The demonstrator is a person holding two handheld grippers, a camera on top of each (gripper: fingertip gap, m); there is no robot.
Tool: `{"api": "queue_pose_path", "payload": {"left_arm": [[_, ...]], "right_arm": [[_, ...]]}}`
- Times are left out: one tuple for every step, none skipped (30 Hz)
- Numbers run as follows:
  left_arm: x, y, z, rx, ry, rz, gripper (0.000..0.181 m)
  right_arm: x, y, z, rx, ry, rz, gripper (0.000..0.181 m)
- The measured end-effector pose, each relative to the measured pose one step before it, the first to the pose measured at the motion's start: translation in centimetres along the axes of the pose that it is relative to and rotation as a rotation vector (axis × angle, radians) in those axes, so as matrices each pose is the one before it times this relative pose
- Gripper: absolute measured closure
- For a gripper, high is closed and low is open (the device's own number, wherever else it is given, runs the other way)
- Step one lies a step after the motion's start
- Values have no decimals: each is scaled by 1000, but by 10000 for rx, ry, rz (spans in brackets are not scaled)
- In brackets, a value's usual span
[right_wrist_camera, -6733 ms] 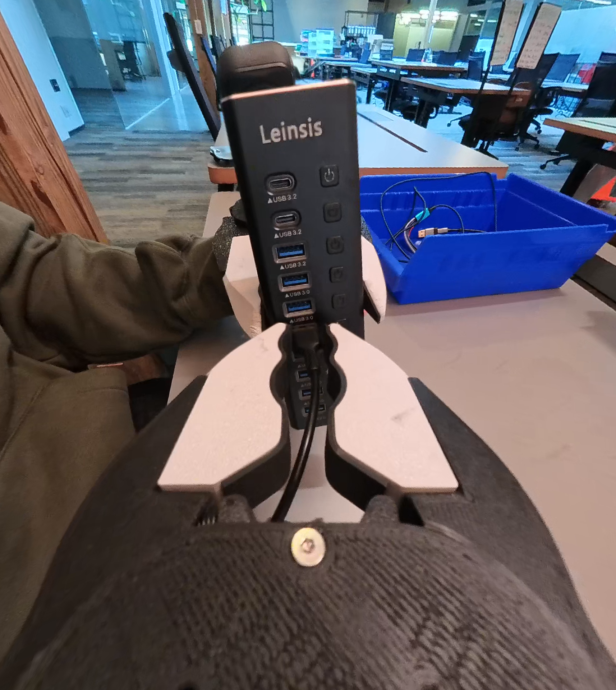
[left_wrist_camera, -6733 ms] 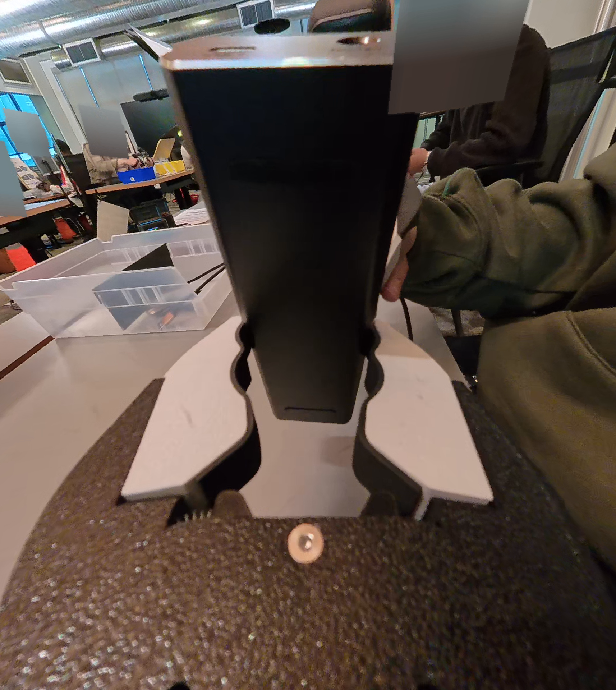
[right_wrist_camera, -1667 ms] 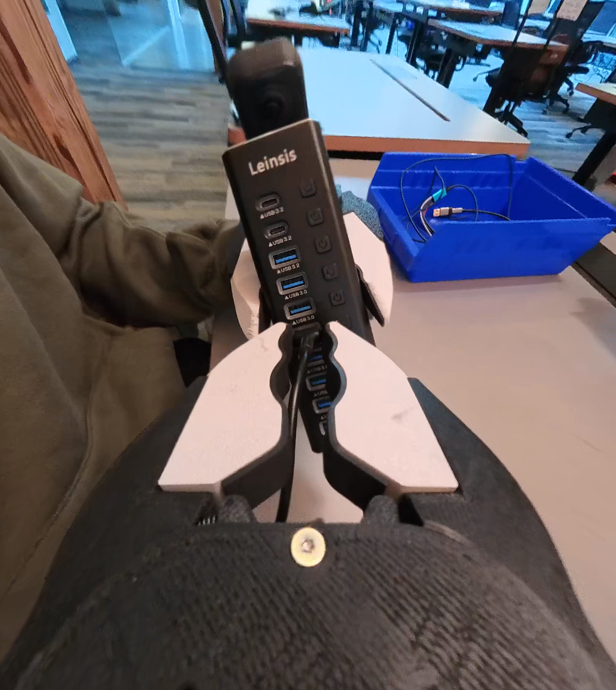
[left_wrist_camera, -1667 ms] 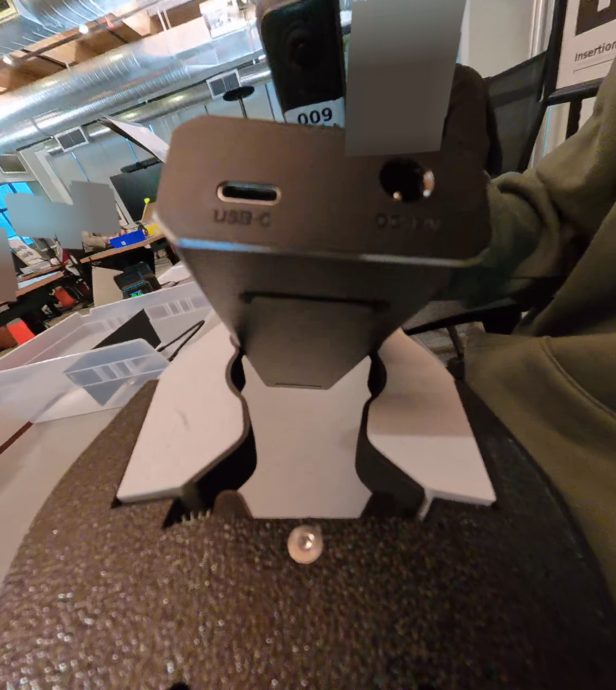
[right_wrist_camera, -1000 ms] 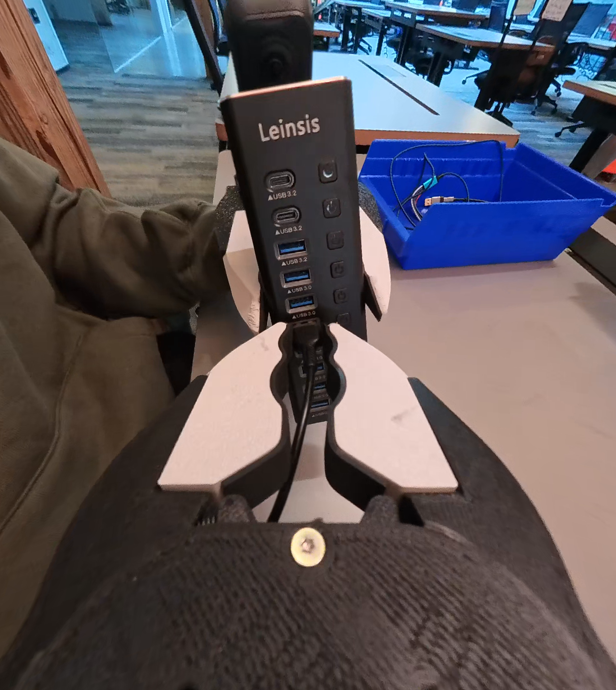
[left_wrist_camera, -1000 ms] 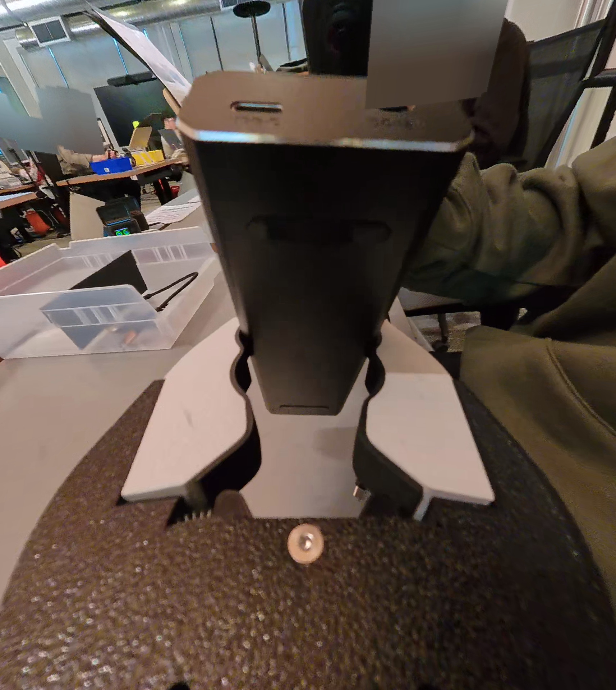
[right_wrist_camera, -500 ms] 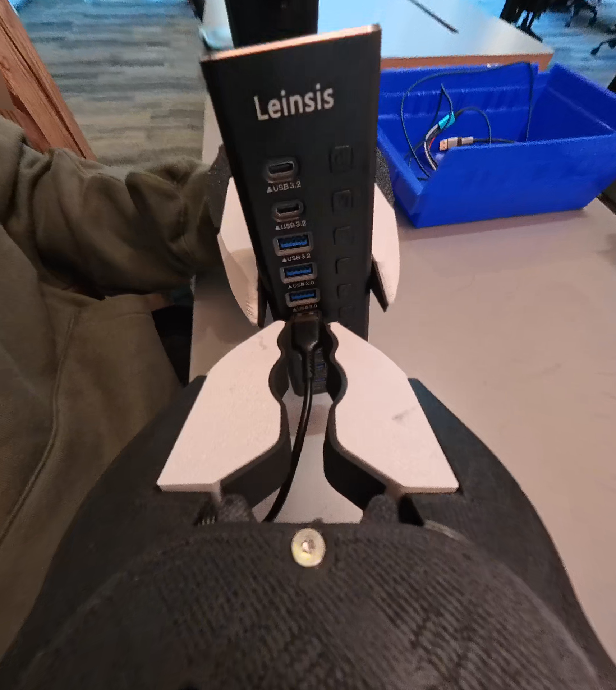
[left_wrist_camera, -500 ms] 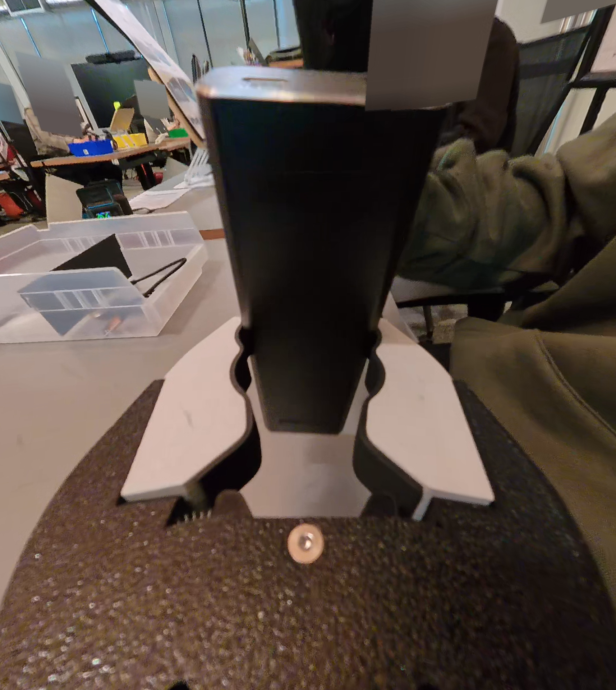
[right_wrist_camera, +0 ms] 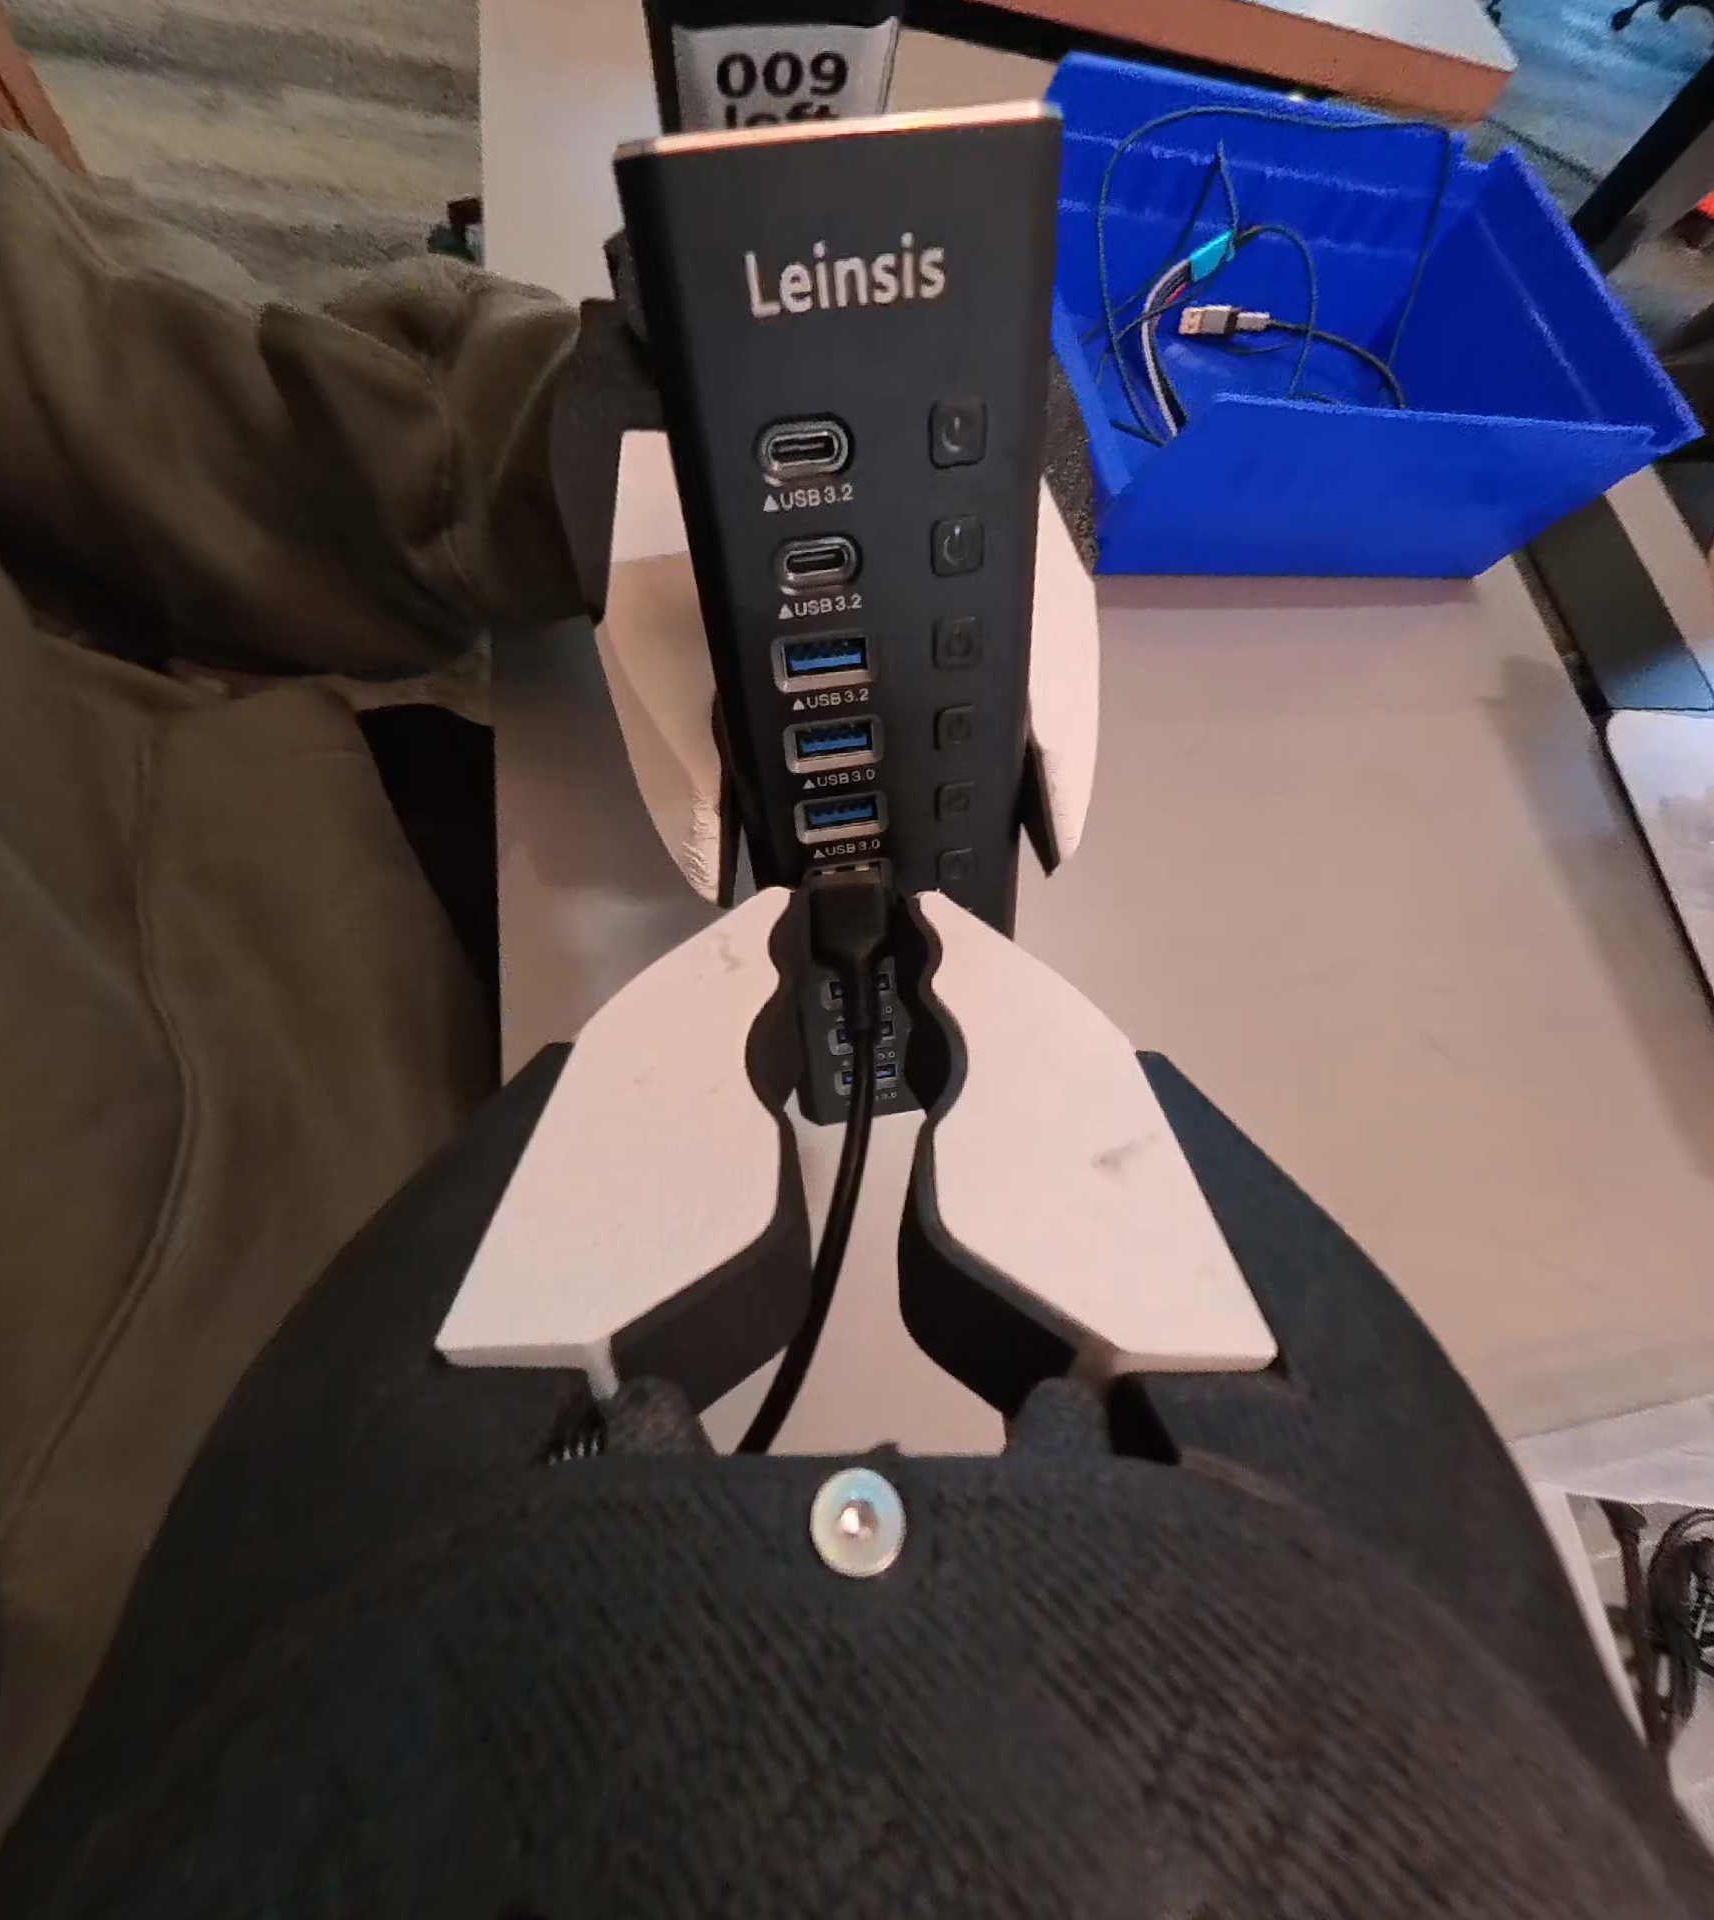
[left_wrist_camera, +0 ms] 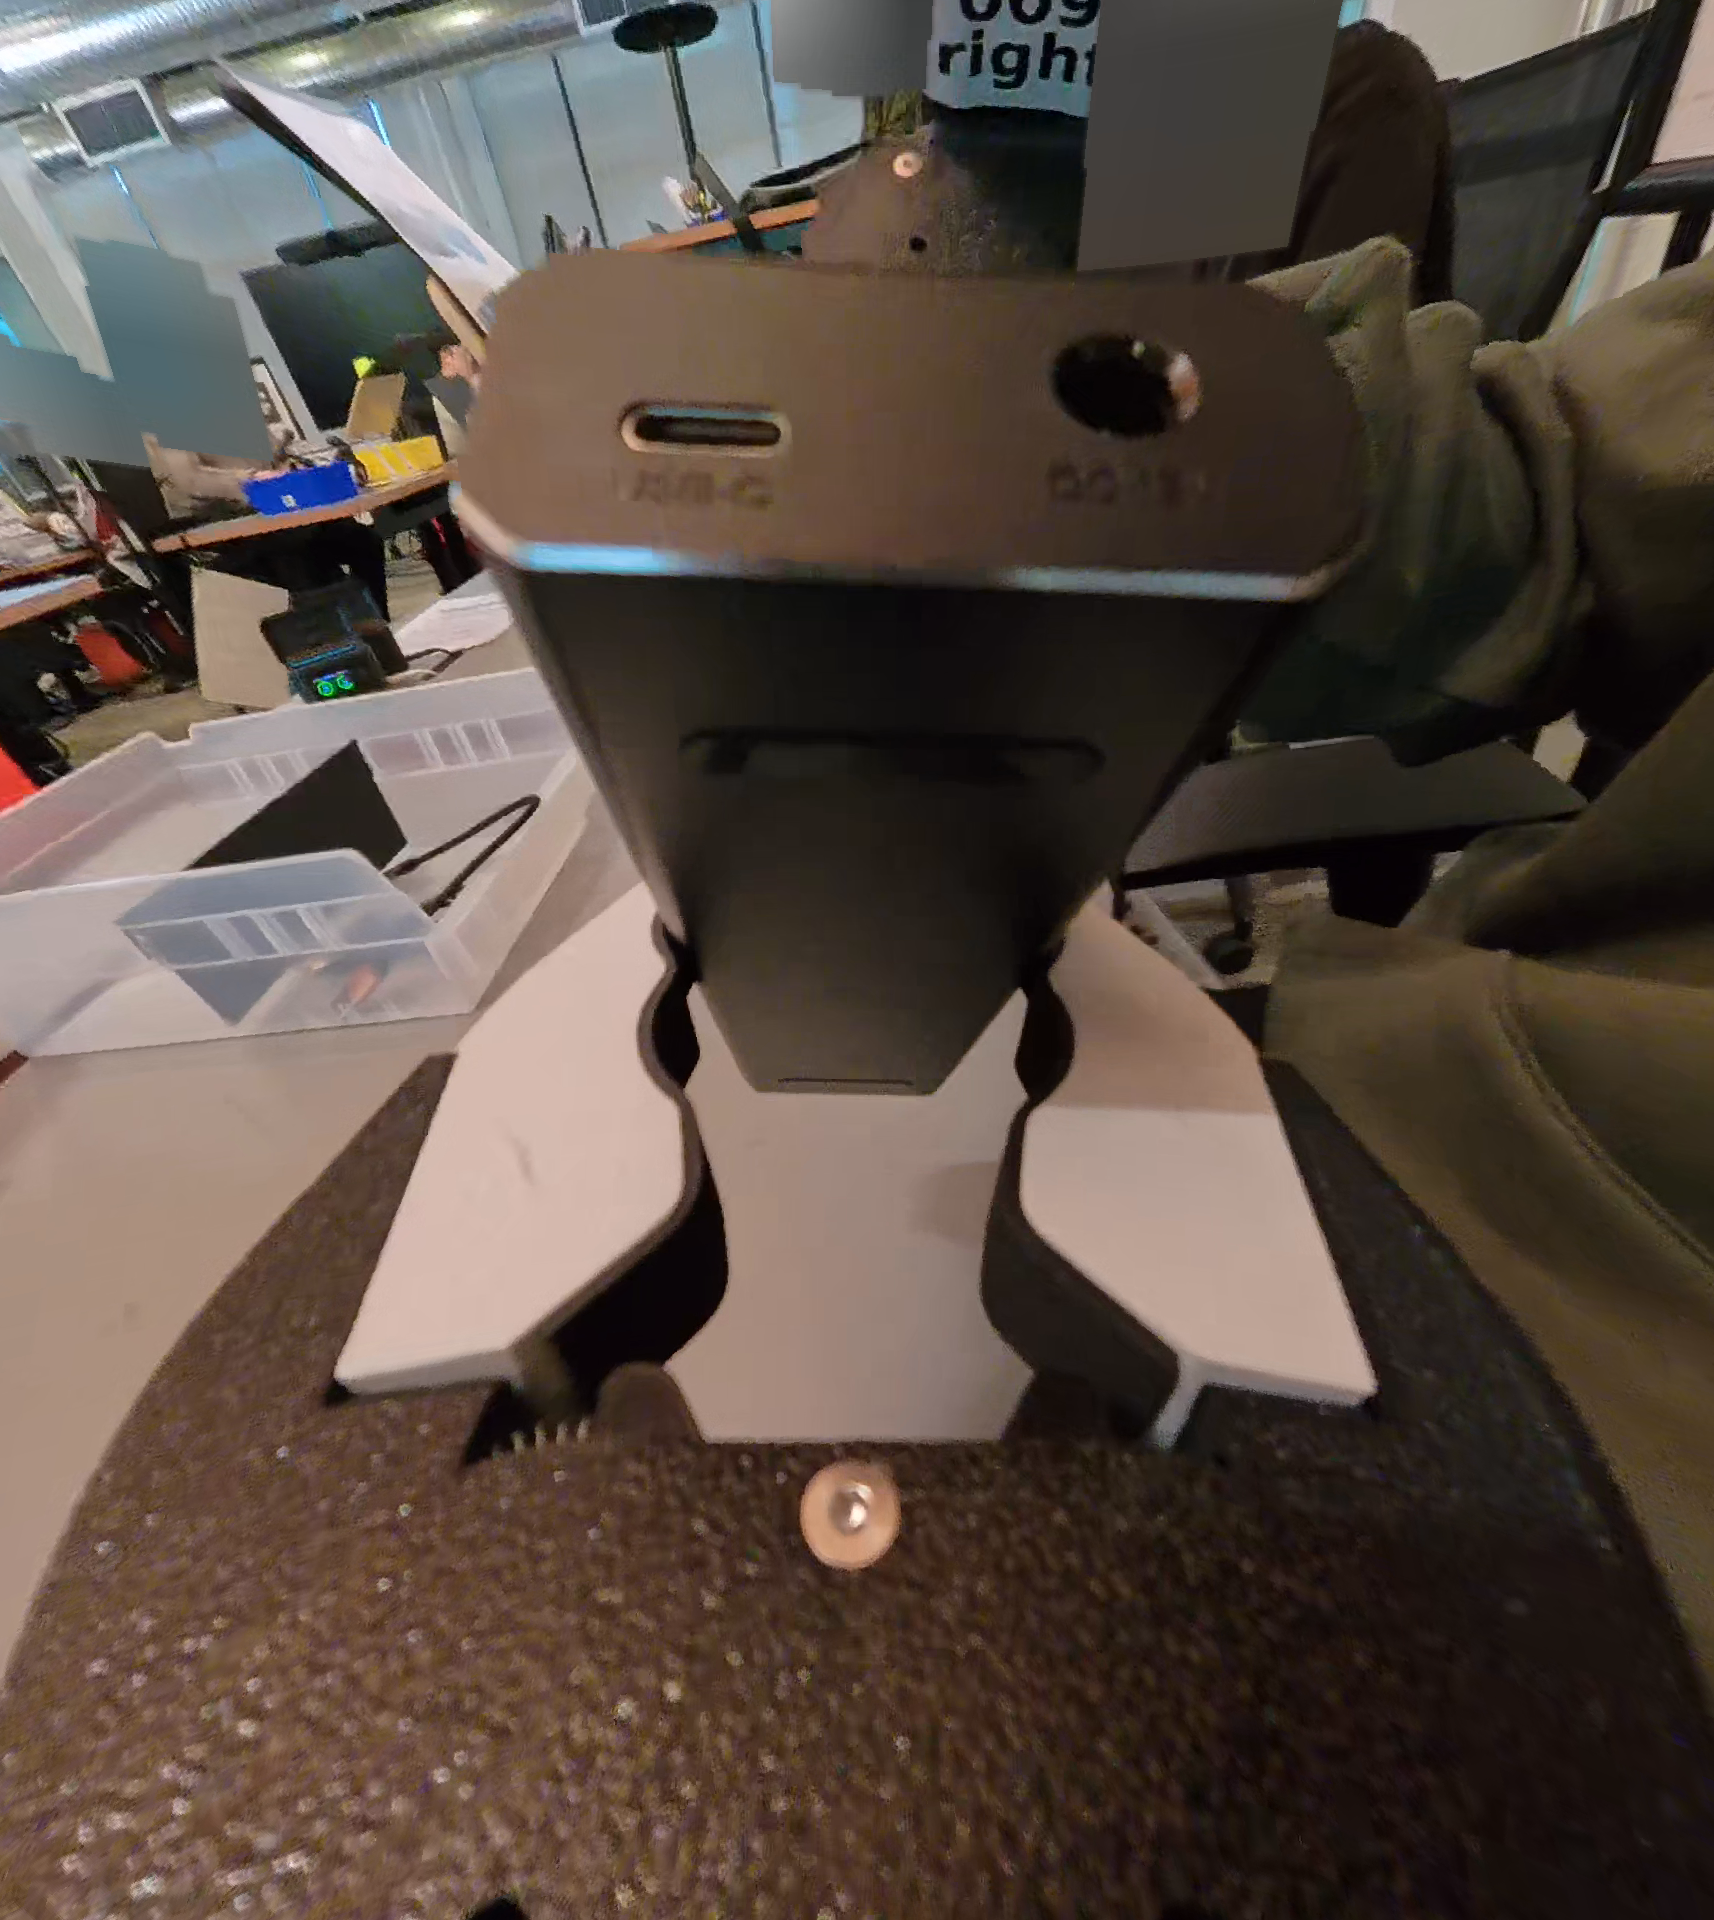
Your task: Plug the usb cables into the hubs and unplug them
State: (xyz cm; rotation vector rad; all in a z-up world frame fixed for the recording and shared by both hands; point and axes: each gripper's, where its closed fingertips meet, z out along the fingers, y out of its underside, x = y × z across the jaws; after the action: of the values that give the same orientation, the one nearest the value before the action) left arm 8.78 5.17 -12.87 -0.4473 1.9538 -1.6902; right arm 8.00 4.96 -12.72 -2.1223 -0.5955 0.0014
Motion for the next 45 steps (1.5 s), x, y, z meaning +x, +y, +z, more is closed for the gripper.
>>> {"api": "queue_pose_path", "payload": {"left_arm": [[149, -67, 61, -71, 73, -21, 121], [67, -28, 51, -29, 42, -41, 121], [-12, -58, -37, 49, -28, 67, 121], [224, -18, -23, -21, 131, 47, 121], [232, -118, -45, -13, 107, 89, 121], [-94, -216, -167, 21, -139, 208, 122], [-138, -44, -255, -78, -119, 120, 122], [-43, 102, -234, -119, 15, -67, 122], [-182, 23, -172, 33, -87, -50, 122], [-106, -1, -78, 106, -78, 33, 122], [-67, 55, -22, 52, -49, -15, 122], [-175, 51, -2, 48, -117, -17, 122], [-111, -7, 8, 104, -62, -89, 122], [-33, 18, 40, 111, 49, -210, 121], [-135, 36, 72, 101, -19, -223, 121], [-100, 33, 119, 105, -13, -181, 120], [-29, 0, 138, 95, 22, -215, 120], [-128, -29, 104, 88, -35, -234, 119], [-89, -2, 77, 60, -2, -169, 118], [-71, 79, 69, 22, -12, -104, 118], [-166, 90, 91, -26, -96, -120, 118], [-197, 47, 161, -9, -131, -224, 115], [19, 35, 190, 26, 61, -313, 111], [-58, 97, 104, -3, 54, -290, 112], [-119, 191, 2, -37, 2, -91, 114], [46, 263, -66, -83, 109, -44, 115], [105, 215, -4, -70, 125, -58, 115], [164, 31, 61, 69, 153, -123, 115], [143, -122, 71, 185, 138, -159, 115], [277, -431, -40, 424, 268, -141, 115], [398, -442, -70, 447, 314, -13, 115], [99, -44, 16, 133, 47, 171, 115], [60, 135, -29, -10, 19, 206, 115], [123, 170, -26, -55, 61, 96, 115], [82, 87, 28, 7, 38, 38, 113], [28, -75, 67, 118, 8, -37, 111], [-9, -152, 88, 157, 5, -111, 109], [-61, -29, 84, 53, -23, -81, 109], [-105, 207, 93, -109, -97, 64, 106], [-57, 279, 109, -145, -78, 117, 103], [105, 250, 202, -128, 33, 51, 99], [446, 250, 369, -113, 252, 5, 100], [171, 399, 411, -223, 1, 60, 99], [-198, -67, -93, 57, -253, 379, 103], [-276, 99, -143, -196, -187, 219, 106]], "right_arm": [[-131, 24, -132, -120, -130, -46, 165], [-23, -23, -61, -83, -3, -109, 165], [-13, -83, -8, -25, 10, -41, 165], [-280, -54, -28, 18, -290, 97, 165], [-173, -199, -34, 193, -228, -52, 165], [188, -294, 87, 299, 32, 115, 166], [148, -160, 253, 211, -62, 366, 165], [11, -78, 262, 212, -118, 121, 165], [189, -146, 134, 266, 17, 75, 165], [43, -108, 48, 206, -135, 242, 166], [93, -121, -15, 241, -80, 213, 166], [168, -156, -28, 296, 32, 112, 166], [74, -76, -7, 248, -25, 182, 166], [34, -40, 0, 216, -33, 202, 166], [121, -172, -60, 309, 90, 167, 166], [51, -95, -64, 244, 25, 196, 166], [47, -69, -46, 263, 39, 210, 166], [122, -56, -2, 296, 105, 226, 166], [76, 73, 34, 223, 52, 173, 166], [92, 130, 26, 194, 25, 150, 166], [181, 58, 46, 228, 75, 160, 166], [130, 34, 92, 206, 52, 146, 166], [57, 166, 119, 67, 3, 51, 166], [-10, 261, 131, -47, -6, -29, 166], [22, 213, 123, -52, 72, -54, 166], [-49, 219, 72, -121, 11, -66, 166], [-92, 180, 17, -112, -41, -103, 166], [-116, 66, -33, -40, -92, -52, 166], [-49, -37, -84, 49, -82, 49, 166], [-58, 14, -59, 40, -120, 37, 166], [-80, 33, -7, 65, -136, 42, 166], [-62, 1, 24, 86, -89, 82, 166], [-47, 191, 32, -38, -73, 58, 166], [-68, 183, 15, -23, -119, 67, 166], [-24, 15, -31, 112, -143, 151, 166], [12, -119, -50, 224, -130, 176, 166], [19, -98, -19, 191, -121, 161, 166], [59, 74, 3, 50, -71, 126, 166], [35, 91, 24, 29, -38, 74, 166], [-1, 140, 29, -8, -70, 77, 166], [-111, 98, 110, 20, -128, 13, 166], [-331, 94, 279, 22, -263, 17, 166], [-325, 278, 348, -149, -185, -79, 166], [303, 271, 77, -219, 305, -203, 166], [229, -84, 21, -9, 278, -6, 166]]}}
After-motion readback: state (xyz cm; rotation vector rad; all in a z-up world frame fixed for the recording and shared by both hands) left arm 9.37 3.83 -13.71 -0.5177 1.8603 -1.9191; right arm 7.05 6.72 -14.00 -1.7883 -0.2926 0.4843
